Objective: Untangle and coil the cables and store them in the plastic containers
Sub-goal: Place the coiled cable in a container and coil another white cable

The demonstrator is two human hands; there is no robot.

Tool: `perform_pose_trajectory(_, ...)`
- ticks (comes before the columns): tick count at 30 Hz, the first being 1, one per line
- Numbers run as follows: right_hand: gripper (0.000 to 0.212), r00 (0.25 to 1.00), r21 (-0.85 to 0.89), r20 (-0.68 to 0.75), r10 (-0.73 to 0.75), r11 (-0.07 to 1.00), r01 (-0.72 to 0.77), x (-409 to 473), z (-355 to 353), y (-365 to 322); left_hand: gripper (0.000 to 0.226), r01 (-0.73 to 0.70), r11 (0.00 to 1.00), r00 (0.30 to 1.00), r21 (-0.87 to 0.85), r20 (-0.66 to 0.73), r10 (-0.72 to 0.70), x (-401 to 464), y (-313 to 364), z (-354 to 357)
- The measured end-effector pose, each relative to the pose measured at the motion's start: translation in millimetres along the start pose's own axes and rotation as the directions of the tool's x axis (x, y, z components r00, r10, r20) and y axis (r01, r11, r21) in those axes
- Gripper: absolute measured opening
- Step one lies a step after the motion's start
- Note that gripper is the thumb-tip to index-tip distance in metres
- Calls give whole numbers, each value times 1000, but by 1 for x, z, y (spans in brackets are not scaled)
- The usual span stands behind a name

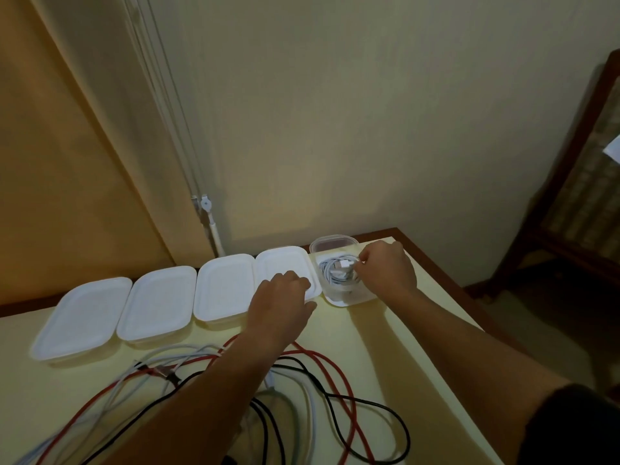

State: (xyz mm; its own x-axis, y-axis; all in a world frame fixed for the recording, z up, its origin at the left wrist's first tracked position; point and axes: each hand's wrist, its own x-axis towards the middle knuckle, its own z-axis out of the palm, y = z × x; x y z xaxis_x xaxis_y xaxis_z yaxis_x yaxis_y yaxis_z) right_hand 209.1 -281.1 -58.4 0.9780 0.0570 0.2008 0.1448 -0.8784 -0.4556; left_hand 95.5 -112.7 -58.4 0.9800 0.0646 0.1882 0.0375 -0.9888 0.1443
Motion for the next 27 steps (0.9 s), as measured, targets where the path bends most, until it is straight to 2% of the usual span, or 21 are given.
perform_pose_trajectory(6, 23, 998, -124, 9, -68, 990, 69, -6, 2, 3, 44, 14, 1000, 1000, 24, -14, -13, 7, 3, 5)
perform_pose_trajectory(10, 30, 972, -97, -38, -231, 969, 227, -15, 0, 3, 49, 6, 996, 1000, 84, -12, -5, 11, 5, 7)
perform_pose_trajectory(14, 30, 922, -151, 57, -382, 910, 386, -21, 1, 2, 46, 13, 996, 999, 93, -38, -10, 15, 4, 7)
perform_pose_trajectory(18, 27, 912, -232, 85, -402, 882, 411, -12, -2, 1, 44, 33, 998, 997, 61, -65, -29, 18, 0, 7)
perform_pose_trajectory(22, 24, 923, -226, 181, -340, 899, 375, -1, 0, -4, 44, 60, 998, 996, 11, -59, -59, 20, -3, 9)
perform_pose_trajectory(27, 28, 930, -239, 181, -321, 903, 358, -1, 0, -13, 47, 45, 996, 998, 76, -57, -41, 22, 0, 6)
